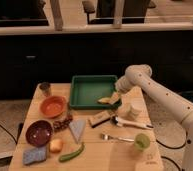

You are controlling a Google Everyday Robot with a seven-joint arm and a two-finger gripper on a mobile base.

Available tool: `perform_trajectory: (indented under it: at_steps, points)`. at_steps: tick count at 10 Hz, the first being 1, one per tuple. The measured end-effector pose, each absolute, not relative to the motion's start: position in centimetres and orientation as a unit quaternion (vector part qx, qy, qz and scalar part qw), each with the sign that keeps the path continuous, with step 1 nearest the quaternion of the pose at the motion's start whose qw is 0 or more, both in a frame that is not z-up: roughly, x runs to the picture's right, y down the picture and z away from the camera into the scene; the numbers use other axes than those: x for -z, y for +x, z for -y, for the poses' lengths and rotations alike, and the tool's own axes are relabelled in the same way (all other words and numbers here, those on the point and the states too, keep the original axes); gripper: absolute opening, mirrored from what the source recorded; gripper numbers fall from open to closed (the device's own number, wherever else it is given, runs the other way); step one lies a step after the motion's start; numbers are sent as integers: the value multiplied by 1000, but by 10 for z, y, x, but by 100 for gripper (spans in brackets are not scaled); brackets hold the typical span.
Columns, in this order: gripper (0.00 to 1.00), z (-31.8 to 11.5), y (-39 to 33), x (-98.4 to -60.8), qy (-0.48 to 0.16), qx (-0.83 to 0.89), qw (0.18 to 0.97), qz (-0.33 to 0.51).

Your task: Place banana in tray

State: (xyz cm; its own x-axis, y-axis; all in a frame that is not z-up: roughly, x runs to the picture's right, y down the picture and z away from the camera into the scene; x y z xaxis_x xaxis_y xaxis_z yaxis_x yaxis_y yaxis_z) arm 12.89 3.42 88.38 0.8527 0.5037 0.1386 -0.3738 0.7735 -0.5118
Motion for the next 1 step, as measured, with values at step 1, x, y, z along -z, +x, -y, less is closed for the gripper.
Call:
perform_trajectory:
  at_steps: [1]
  points:
    - [80, -34, 129, -884, -240, -235, 932, 135]
